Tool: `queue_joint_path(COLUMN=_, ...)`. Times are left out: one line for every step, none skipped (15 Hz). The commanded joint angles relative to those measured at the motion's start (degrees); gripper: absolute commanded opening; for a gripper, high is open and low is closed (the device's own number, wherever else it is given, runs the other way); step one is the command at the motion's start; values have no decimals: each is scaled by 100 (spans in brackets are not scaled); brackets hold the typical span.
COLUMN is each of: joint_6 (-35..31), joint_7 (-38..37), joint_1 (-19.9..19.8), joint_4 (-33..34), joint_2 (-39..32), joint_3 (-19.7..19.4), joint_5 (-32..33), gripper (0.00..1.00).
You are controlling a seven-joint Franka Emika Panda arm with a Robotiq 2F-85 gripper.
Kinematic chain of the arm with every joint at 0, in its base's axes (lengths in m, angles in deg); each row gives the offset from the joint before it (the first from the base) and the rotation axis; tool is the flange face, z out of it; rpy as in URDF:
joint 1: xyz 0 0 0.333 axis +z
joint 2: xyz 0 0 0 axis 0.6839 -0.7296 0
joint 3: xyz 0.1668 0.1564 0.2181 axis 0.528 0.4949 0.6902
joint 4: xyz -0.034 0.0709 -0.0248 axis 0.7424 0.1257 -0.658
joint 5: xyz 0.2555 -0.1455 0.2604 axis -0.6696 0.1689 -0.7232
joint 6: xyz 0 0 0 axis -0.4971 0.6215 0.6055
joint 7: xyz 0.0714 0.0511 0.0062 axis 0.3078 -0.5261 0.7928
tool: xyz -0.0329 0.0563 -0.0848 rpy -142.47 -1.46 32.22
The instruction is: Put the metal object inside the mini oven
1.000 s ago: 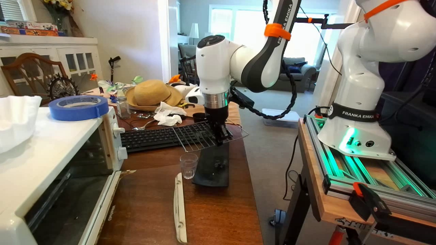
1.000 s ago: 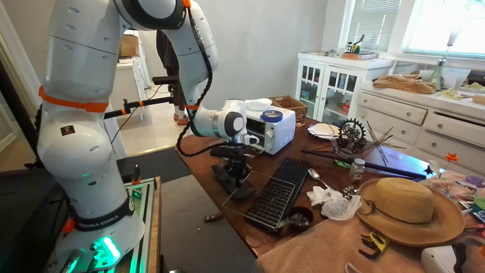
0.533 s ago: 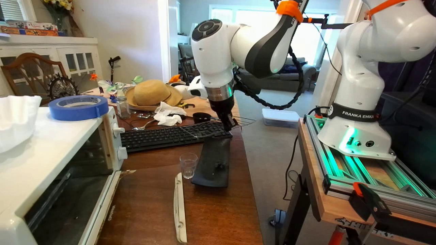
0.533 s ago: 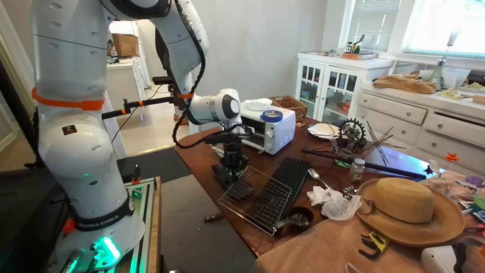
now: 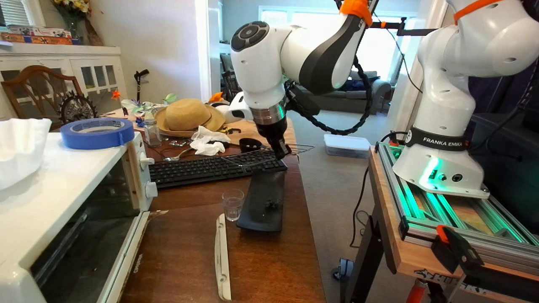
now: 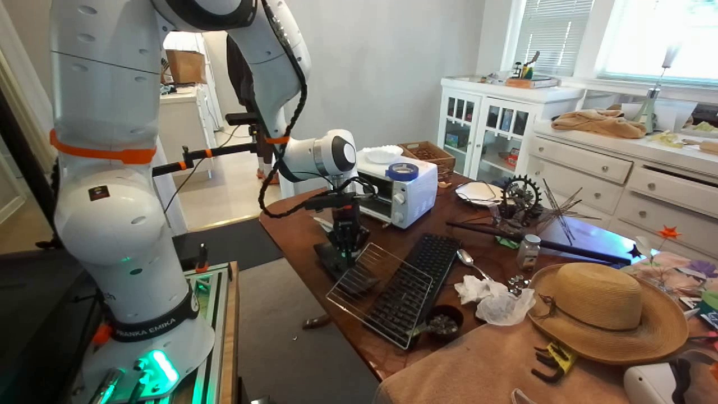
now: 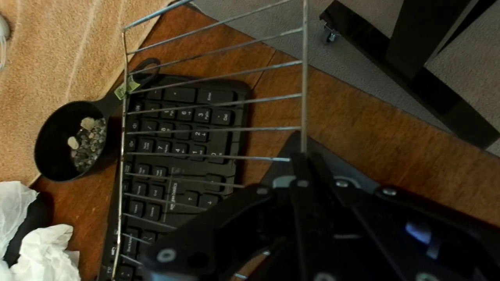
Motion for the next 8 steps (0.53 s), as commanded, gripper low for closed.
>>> queue_joint_path(joint_6=-474, joint_7=235, joint_1=-334, joint_4=284, joint_2=-659, joint_3=12, joint_5=140, gripper=1)
queue_joint_path(joint_6=-600, joint_7=211, joint_1=-338, joint_4=323, joint_2=-778, joint_3=-12, joint_5=186, gripper=1)
queue_joint_path(joint_6=-713, joint_7=233, joint_1=-358, joint_4=381, joint_2=-886, joint_3=-33, joint_5=179, gripper=1)
queue_joint_path(joint_6=-815, joint_7=250, joint_1=-374, joint_4=447, joint_2=-994, joint_3=-60, joint_5=176, gripper=1)
queue_joint_path(joint_6=-866, joint_7=287, joint_1=-379, joint_4=519, joint_2=-1081, joint_3=-86, joint_5=164, gripper=1)
queue_joint_path(joint_6=-912, joint_7=305, joint_1=-376, joint_4=566, joint_2=-1132, joint_3=-101, joint_5=147, gripper=1)
queue_joint_path(joint_6=-966, joint_7=341, joint_1=-380, joint_4=610, joint_2=-1163, joint_3=-102, joint_5=124, gripper=1)
queue_joint_path(joint_6=-985, joint_7=365, joint_1=-382, joint_4=635, joint_2=-1162, joint_3=-87, joint_5=74, gripper=1)
